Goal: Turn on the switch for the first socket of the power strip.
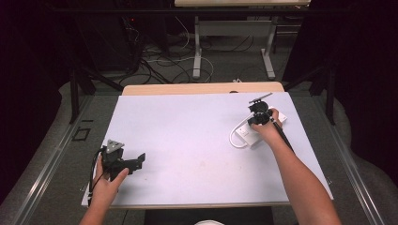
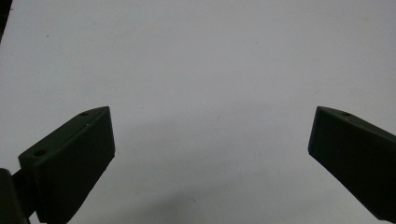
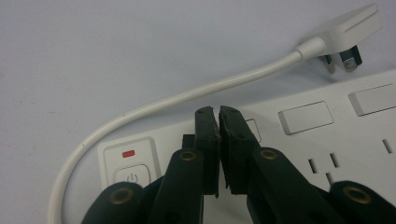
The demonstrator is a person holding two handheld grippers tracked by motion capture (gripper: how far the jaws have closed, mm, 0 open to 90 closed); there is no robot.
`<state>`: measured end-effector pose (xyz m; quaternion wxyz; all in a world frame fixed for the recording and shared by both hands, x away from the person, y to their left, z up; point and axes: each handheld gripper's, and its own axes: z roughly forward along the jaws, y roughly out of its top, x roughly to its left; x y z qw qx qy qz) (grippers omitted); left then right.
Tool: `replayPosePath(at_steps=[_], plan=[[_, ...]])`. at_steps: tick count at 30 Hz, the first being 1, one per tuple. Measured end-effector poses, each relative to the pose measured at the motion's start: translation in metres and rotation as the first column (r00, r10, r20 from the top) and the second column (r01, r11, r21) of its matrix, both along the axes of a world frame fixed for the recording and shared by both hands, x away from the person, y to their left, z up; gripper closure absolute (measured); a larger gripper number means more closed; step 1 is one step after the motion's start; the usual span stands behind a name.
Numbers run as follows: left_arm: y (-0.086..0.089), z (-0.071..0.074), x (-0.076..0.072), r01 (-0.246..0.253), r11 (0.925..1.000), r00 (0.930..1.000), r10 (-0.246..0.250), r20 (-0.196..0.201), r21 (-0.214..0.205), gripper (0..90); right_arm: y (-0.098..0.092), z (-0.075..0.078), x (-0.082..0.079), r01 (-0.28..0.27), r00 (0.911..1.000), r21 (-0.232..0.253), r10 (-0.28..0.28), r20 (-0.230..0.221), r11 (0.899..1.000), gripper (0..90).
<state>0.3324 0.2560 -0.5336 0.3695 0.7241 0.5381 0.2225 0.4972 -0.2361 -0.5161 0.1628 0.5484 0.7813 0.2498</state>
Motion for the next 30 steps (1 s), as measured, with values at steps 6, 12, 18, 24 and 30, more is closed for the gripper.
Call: replayPosePath(at_steps=[6, 12, 18, 24, 30], plan=[[0.0002, 0.0004, -0.0001, -0.003, 1.0, 1.0, 0.003, -0.001, -0.001, 0.3, -0.0003, 0.0002, 0.0001, 0.002, 1.0, 0.003, -0.002, -0.006, 1.0, 86.6], [0.0005, 0.0004, -0.0005, -0.003, 1.0, 1.0, 0.003, -0.003, 0.0, 0.3, -0.0014, -0.0003, 0.0003, 0.001, 1.0, 0.011, -0.001, -0.002, 1.0, 86.7], [0.0016, 0.0008, -0.0009, -0.002, 1.0, 1.0, 0.003, -0.005, 0.006, 0.3, -0.0017, -0.0025, -0.0006, 0.007, 0.9999, 0.042, -0.006, -0.014, 0.999, 90.0], [0.0013, 0.0012, -0.0012, -0.002, 1.0, 1.0, 0.002, -0.004, 0.007, 0.3, -0.0032, -0.0032, -0.0008, -0.002, 1.0, 0.038, 0.002, -0.003, 0.999, 90.0], [0.0009, 0.0003, -0.0003, -0.006, 1.0, 1.0, 0.006, -0.001, 0.0, 0.3, -0.0034, -0.0021, -0.0008, 0.009, 0.9998, 0.051, -0.008, -0.017, 0.999, 90.0]])
